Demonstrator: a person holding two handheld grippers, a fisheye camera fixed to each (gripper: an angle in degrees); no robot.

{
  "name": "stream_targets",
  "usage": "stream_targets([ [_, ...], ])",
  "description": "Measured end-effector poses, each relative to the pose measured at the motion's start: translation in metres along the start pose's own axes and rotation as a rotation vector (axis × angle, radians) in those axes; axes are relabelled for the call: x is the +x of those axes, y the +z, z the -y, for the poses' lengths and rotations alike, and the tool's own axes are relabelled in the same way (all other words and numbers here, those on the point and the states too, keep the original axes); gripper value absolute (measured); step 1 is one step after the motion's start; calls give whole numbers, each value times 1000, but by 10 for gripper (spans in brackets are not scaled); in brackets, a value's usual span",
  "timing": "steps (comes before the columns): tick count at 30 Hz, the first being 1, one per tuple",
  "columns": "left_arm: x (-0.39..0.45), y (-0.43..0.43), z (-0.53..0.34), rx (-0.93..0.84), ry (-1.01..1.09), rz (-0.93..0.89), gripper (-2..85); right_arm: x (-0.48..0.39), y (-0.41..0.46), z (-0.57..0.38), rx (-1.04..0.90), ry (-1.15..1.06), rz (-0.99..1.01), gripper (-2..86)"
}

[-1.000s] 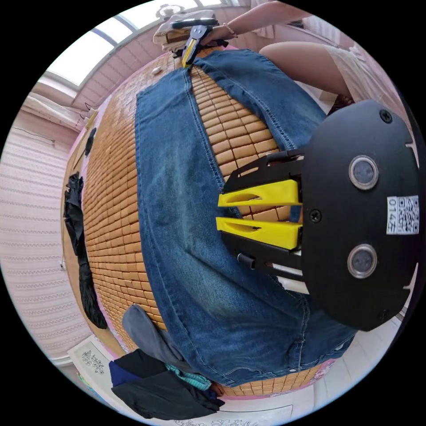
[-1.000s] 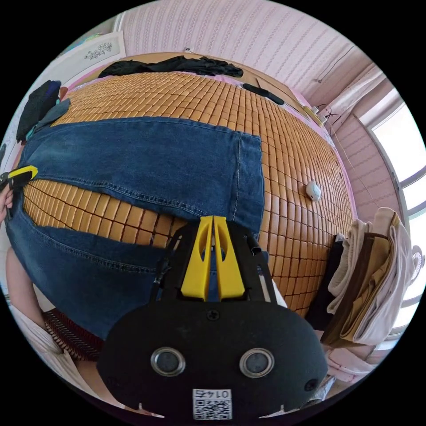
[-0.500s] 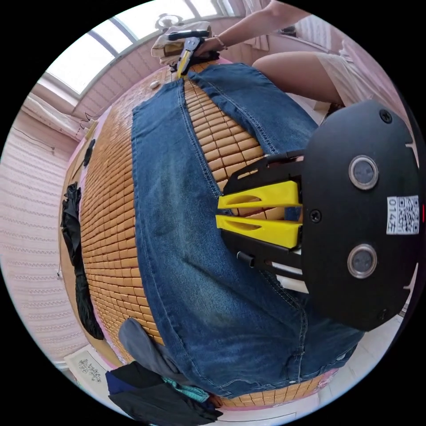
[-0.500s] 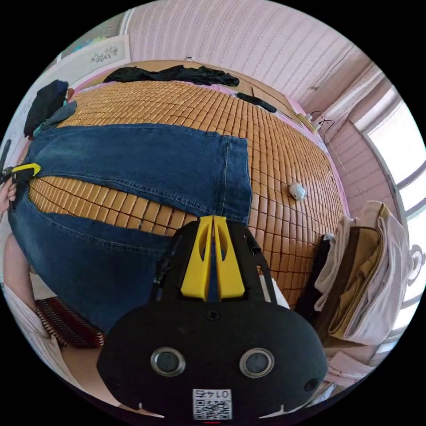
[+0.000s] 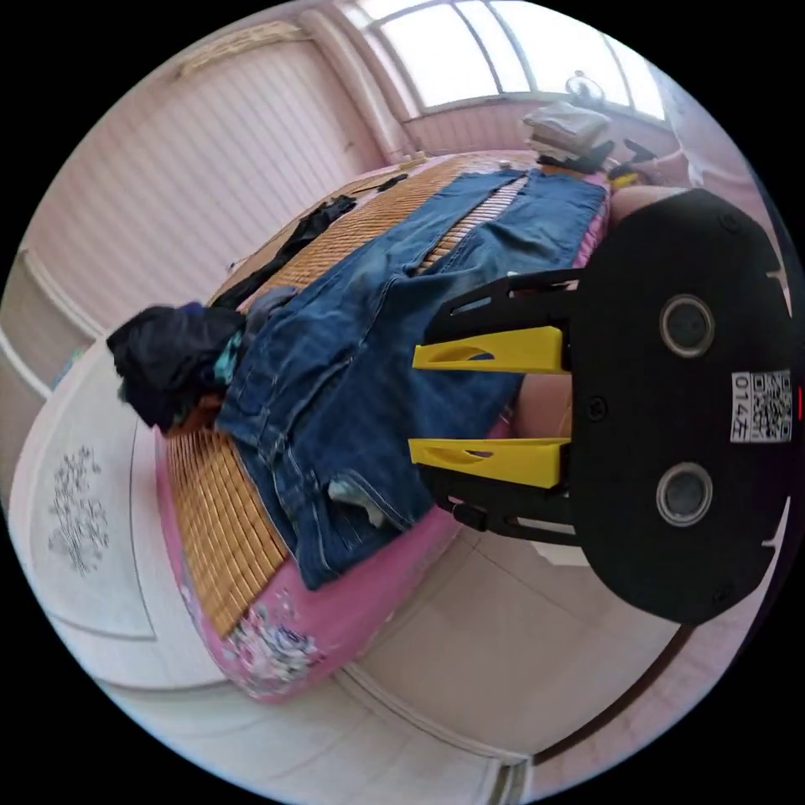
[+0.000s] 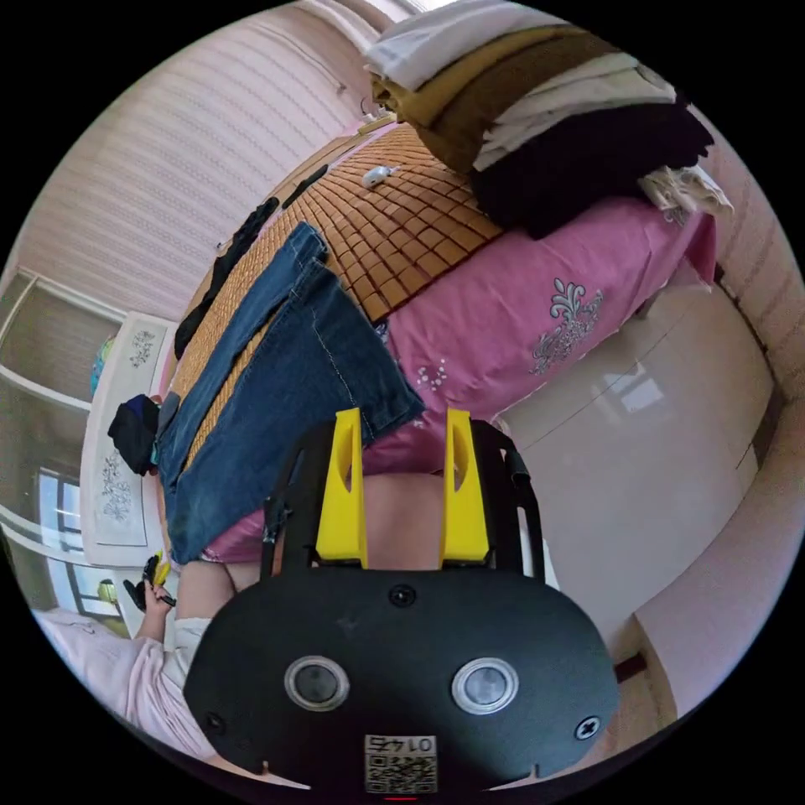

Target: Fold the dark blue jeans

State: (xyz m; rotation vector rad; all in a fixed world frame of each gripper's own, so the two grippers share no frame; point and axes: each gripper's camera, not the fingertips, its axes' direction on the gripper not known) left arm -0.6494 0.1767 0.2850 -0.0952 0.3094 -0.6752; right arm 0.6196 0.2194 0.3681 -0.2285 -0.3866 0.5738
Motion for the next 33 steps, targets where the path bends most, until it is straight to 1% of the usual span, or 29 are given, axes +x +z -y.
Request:
stream_targets([
  [2, -27, 0, 0, -19, -89, -42, 123, 16, 5, 7, -13, 48, 81, 121],
  [4, -48, 2, 2, -30, -158, -81, 127, 19, 5, 14, -33, 34, 90, 100],
  [7, -64, 1, 8, 0, -217, -116, 135, 19, -6, 22, -20, -11, 82, 66],
  [10, -74, 3, 17, 7, -229, -127, 139, 17, -24, 29, 1, -53, 106, 41],
  [14, -82, 16, 24, -38, -233, -100, 136, -3, -42, 39, -18, -186, 52, 28],
  [15, -85, 19, 25, -48, -242, -93, 129, -6, -44, 41, -18, -199, 46, 26],
  [16, -89, 20, 26, -63, -256, -80, 96, -12, -48, 45, -12, -218, 44, 24],
  [17, -89, 19, 27, -65, -246, -79, 80, -18, -52, 49, -4, -232, 43, 22],
  [18, -90, 15, 28, -66, -217, -87, 30, -21, -55, 51, 2, -242, 42, 21],
  [19, -89, 8, 31, -59, -191, -106, 2, -29, -59, 56, 13, -266, 38, 19],
  [23, -73, -24, 45, -8, -38, -186, -8, -72, -69, 84, 55, -400, -31, 15],
  [27, -30, -49, 85, 75, 97, -239, -9, -118, -66, 128, 105, -495, -77, 13],
  [29, -1, -50, 111, 111, 176, -247, -9, -158, -53, 166, 125, -568, -112, 14],
  [31, 44, -39, 153, 134, 285, -215, -7, -189, -37, 199, 127, -614, -154, 17],
  [33, 75, -20, 184, 144, 315, -195, -3, -216, -18, 235, 137, -595, -188, 22],
])
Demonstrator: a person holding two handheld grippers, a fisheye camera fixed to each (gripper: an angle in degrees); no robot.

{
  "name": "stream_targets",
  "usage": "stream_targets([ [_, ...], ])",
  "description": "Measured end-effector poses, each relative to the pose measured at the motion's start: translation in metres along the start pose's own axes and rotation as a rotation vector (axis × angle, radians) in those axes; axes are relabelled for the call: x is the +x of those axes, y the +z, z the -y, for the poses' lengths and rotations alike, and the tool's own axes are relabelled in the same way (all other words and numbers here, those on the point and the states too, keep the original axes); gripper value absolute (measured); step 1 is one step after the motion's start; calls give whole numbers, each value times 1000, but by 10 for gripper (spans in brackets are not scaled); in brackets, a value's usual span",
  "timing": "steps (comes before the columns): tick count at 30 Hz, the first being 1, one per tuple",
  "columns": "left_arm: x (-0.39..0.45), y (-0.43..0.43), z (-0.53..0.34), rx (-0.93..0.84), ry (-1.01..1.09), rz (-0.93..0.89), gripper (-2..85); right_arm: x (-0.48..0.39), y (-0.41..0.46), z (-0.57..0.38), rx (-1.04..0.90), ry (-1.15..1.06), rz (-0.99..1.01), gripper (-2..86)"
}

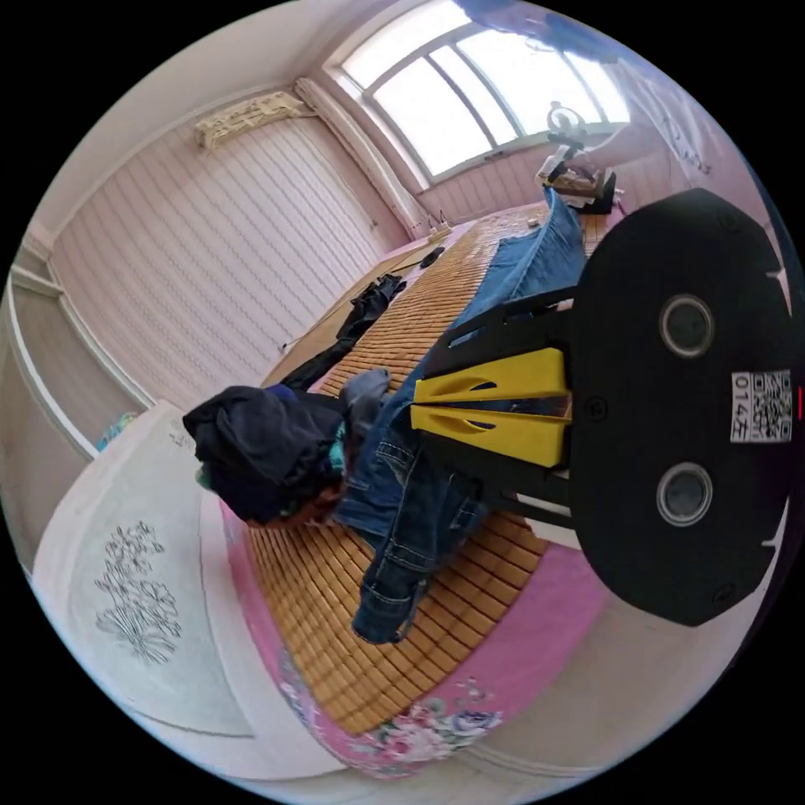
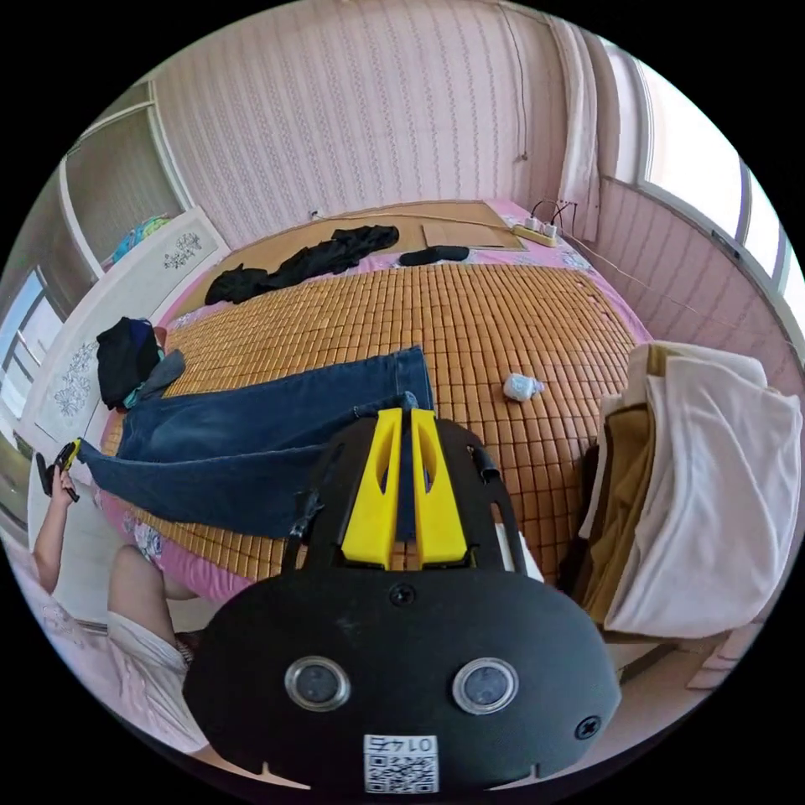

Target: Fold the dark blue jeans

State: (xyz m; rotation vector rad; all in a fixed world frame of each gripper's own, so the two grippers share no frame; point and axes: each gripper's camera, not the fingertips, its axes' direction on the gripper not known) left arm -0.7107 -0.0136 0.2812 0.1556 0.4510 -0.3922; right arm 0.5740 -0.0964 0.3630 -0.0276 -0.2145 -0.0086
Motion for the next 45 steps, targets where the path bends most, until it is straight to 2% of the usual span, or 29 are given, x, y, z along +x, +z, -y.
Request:
stream_targets([
  [3, 11, 46, 34, -12, -80, 55, 35, -1, 43, 47, -6, 115, -9, 49],
  [5, 11, 58, 36, -16, -117, 82, 71, 5, 78, 55, -104, 227, 18, 85],
  [9, -9, 64, 10, -85, -143, 219, 106, 1, 98, 26, -77, 196, -26, 114],
  [13, -50, 66, -30, -205, -281, 372, 147, 6, 120, -14, -160, 200, -47, 166],
  [17, -72, 85, -52, -257, -446, 229, 177, 5, 137, -28, -183, 234, 8, 139],
  [19, -73, 107, -58, -240, -531, 19, 174, 0, 139, -24, -178, 220, 4, 136],
  [21, -67, 124, -56, -275, -547, -8, 151, -5, 140, -18, -185, 194, 4, 131],
  [25, -31, 137, -44, -313, -401, 172, 79, -16, 142, -5, -222, 119, 17, 96],
  [27, -17, 135, -42, -311, -341, 189, 60, -20, 138, -2, -224, 79, 36, 72],
  [33, 6, 95, -62, -356, -196, 214, 50, -24, 103, -22, -292, -77, 108, 52],
  [37, 24, 56, -107, -446, -54, 253, 55, -18, 50, -82, -373, -101, 188, 62],
  [42, 62, 17, -149, -550, 56, 332, 79, -30, 6, -148, -460, -142, 65, 85],
  [45, 97, -11, -160, -545, 238, 596, 87, -36, -20, -157, -387, -127, -81, 96],
])
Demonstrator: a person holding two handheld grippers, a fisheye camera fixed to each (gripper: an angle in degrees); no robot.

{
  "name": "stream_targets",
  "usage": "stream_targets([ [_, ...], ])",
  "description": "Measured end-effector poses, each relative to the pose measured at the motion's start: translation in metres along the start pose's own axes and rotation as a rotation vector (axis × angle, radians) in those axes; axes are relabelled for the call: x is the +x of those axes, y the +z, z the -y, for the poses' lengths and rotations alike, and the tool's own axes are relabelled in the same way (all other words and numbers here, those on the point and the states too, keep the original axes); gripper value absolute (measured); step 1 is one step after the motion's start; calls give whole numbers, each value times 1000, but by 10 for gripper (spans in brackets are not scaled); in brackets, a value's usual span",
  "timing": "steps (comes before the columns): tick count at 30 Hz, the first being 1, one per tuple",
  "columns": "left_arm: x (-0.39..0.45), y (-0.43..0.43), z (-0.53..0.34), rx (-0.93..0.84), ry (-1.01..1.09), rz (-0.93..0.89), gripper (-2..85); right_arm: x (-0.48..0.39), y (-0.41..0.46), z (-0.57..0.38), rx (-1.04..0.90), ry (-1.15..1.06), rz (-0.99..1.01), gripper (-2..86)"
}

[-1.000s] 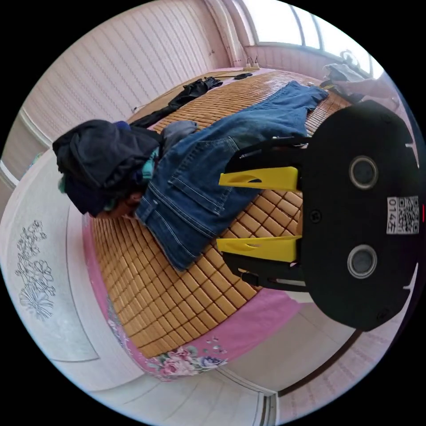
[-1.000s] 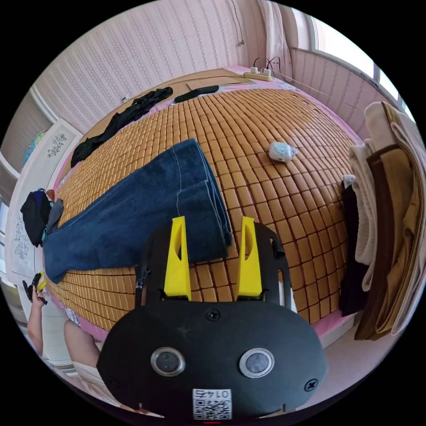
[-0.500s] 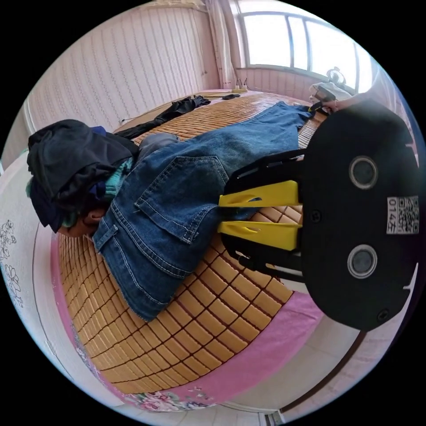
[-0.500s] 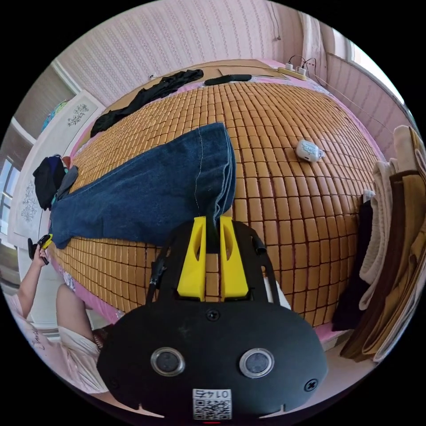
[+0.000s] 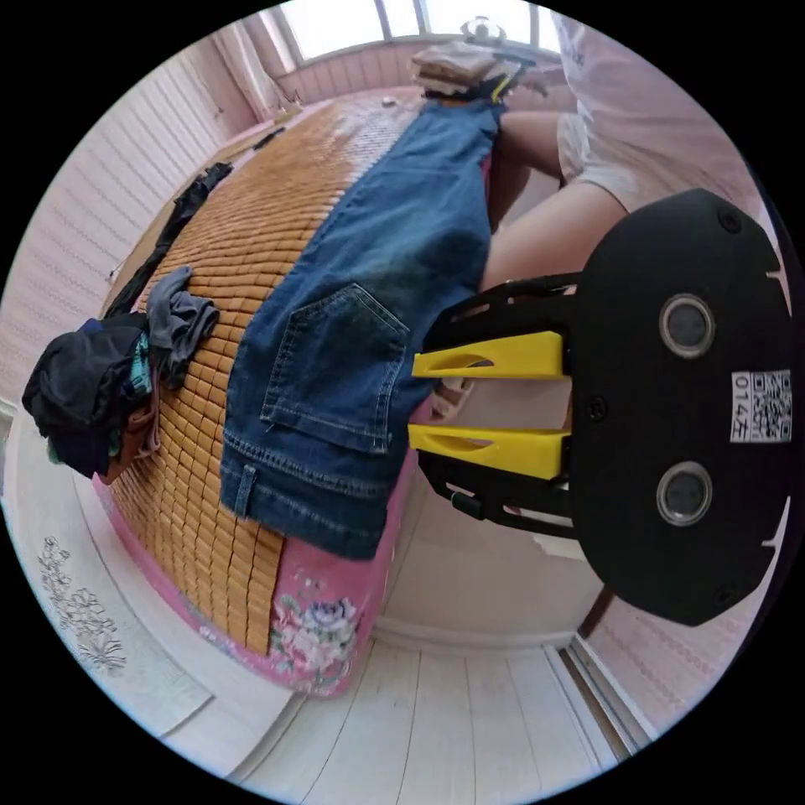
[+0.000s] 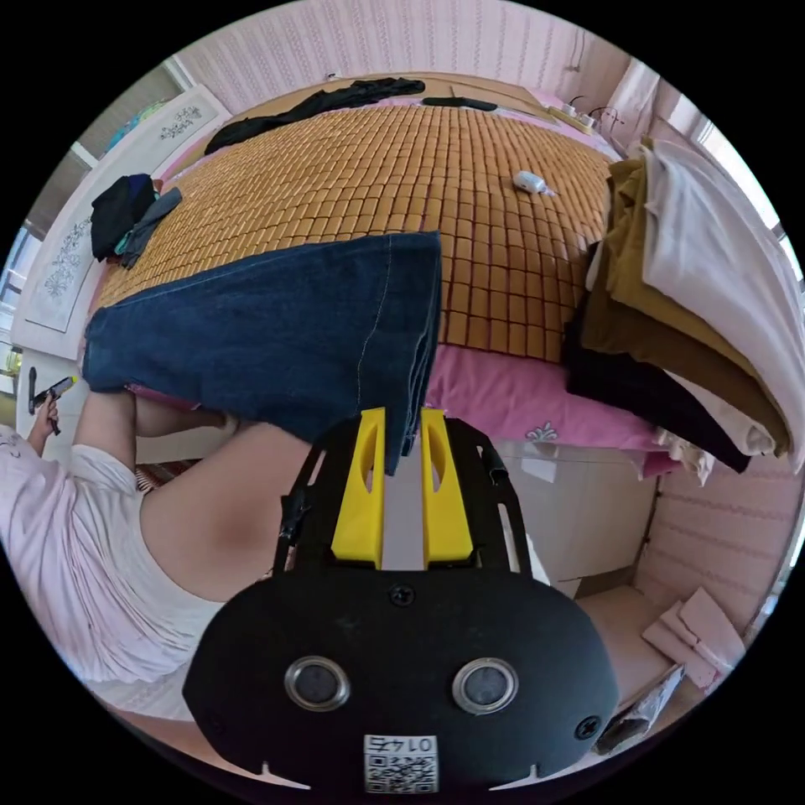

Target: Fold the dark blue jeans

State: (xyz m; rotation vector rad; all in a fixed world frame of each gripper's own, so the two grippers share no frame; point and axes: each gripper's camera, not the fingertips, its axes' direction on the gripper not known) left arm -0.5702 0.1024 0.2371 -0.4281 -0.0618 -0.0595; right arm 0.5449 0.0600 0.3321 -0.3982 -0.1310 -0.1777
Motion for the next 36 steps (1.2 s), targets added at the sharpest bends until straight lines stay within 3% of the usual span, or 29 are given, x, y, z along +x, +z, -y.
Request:
stream_targets([
  [2, 8, -20, -4, 19, 29, 87, 85, -12, -15, 5, 73, -25, -79, 104],
  [5, 51, -54, 15, 99, 141, 50, 83, -39, -16, 31, 130, -100, -158, 112],
  [9, 194, -72, 58, 183, 529, -42, 84, -56, 2, 72, 169, -117, -114, 119],
  [13, 357, -61, 75, 265, 938, -247, 103, -39, 29, 100, 165, 30, -111, 124],
  [16, 452, -39, 83, 250, 1088, -312, 115, -15, 45, 95, 192, 189, -25, 88],
  [19, 528, -19, 88, 237, 1156, -245, 119, -2, 63, 84, 143, 235, 134, 20],
  [23, 590, 12, 79, 151, 1278, -116, 115, -15, 43, 56, 256, 156, 12, -7],
  [30, 620, 15, 77, 106, 1283, -114, 30, -14, 2, 15, 423, 129, -7, -7],
  [36, 631, 10, 77, 111, 1232, -97, 17, 8, 33, 27, 292, 187, 93, 57],
])
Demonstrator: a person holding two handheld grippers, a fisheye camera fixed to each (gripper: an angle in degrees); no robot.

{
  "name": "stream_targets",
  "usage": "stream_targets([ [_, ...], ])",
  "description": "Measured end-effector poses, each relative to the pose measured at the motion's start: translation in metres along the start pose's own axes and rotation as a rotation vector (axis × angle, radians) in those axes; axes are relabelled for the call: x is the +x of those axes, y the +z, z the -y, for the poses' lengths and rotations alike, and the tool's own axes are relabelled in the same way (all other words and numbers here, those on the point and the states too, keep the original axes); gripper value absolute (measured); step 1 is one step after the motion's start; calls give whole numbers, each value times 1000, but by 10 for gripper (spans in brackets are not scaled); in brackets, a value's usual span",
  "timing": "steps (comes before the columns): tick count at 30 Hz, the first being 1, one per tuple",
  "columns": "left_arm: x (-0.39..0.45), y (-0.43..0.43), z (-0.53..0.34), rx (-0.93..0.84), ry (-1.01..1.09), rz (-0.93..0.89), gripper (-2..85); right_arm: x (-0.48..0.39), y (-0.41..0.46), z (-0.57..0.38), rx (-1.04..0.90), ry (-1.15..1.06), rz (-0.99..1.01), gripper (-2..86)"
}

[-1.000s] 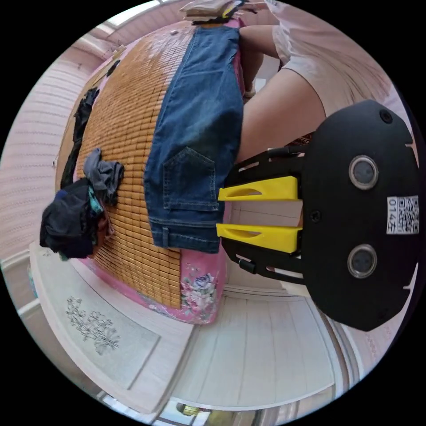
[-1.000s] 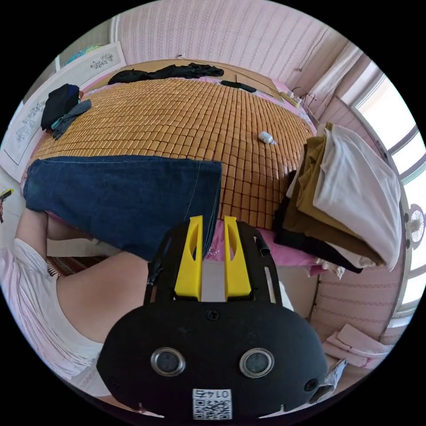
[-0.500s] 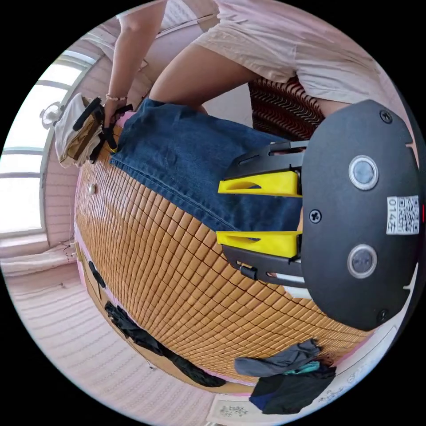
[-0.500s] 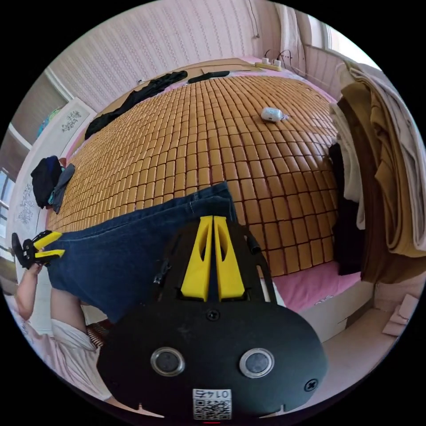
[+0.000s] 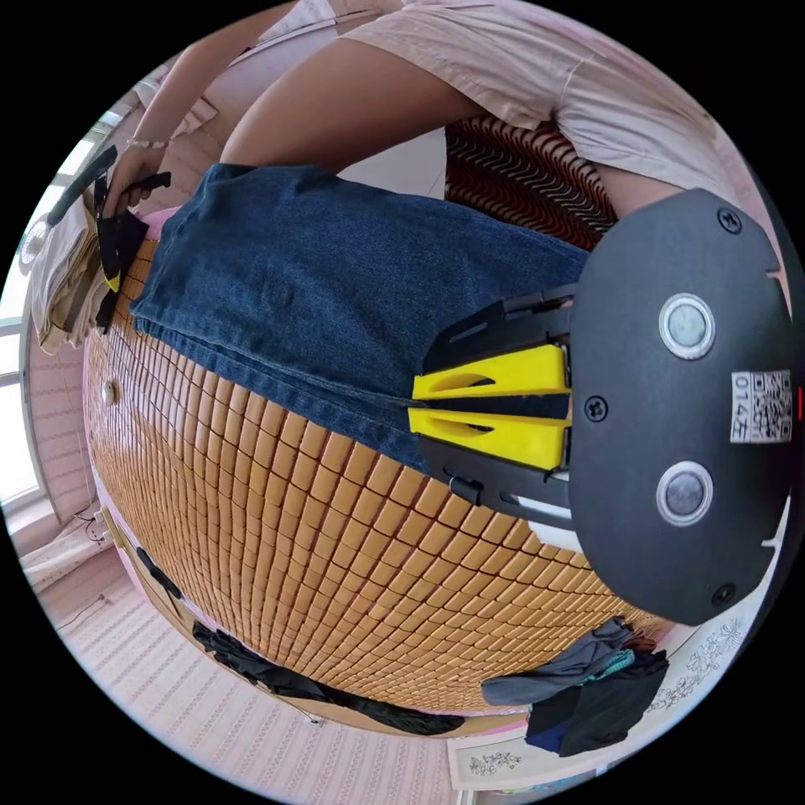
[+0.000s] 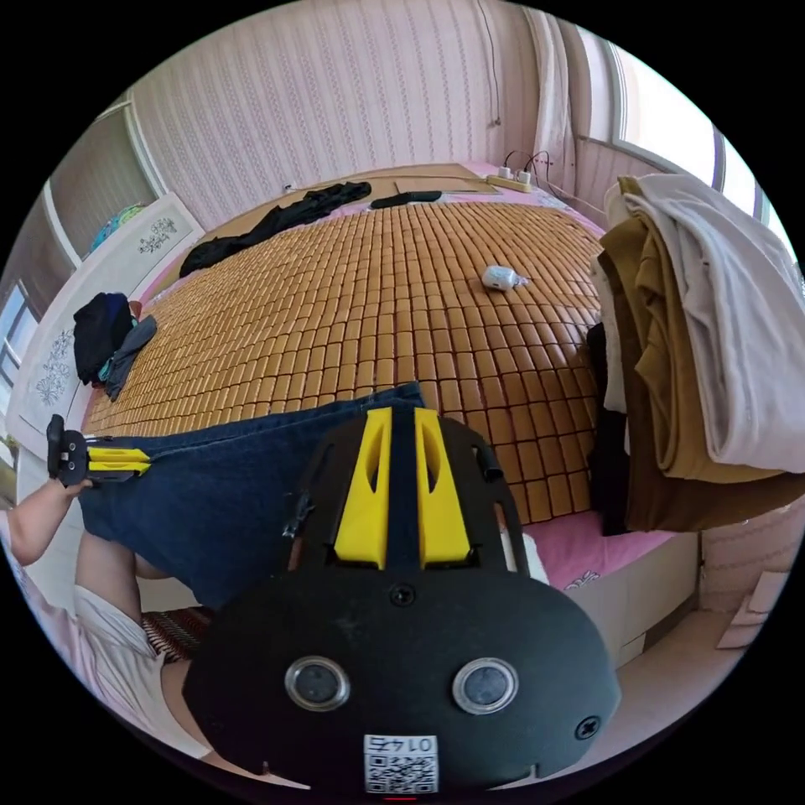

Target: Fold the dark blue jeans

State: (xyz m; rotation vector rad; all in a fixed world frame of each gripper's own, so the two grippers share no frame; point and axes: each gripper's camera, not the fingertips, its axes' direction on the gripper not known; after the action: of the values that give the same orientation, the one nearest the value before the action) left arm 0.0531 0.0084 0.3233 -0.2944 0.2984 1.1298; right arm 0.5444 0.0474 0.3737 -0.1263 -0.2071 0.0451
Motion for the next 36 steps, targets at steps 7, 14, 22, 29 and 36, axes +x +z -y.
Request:
stream_targets([
  [7, -7, 10, 3, -4, -37, -93, 32, 5, 17, -13, -46, -6, 0, 38],
  [14, -3, -10, -6, 78, -26, -45, -8, -7, -68, -45, 128, -125, -12, 9],
  [22, -29, 6, 2, 36, -158, -106, -9, 0, -40, -13, -38, -125, -96, 8],
  [29, -26, 19, -7, 49, -190, -71, 3, 44, -42, -92, -17, 139, -52, 23],
  [36, -28, -20, -40, 133, -208, -100, 43, 80, -52, -206, -53, 428, 108, 84],
])
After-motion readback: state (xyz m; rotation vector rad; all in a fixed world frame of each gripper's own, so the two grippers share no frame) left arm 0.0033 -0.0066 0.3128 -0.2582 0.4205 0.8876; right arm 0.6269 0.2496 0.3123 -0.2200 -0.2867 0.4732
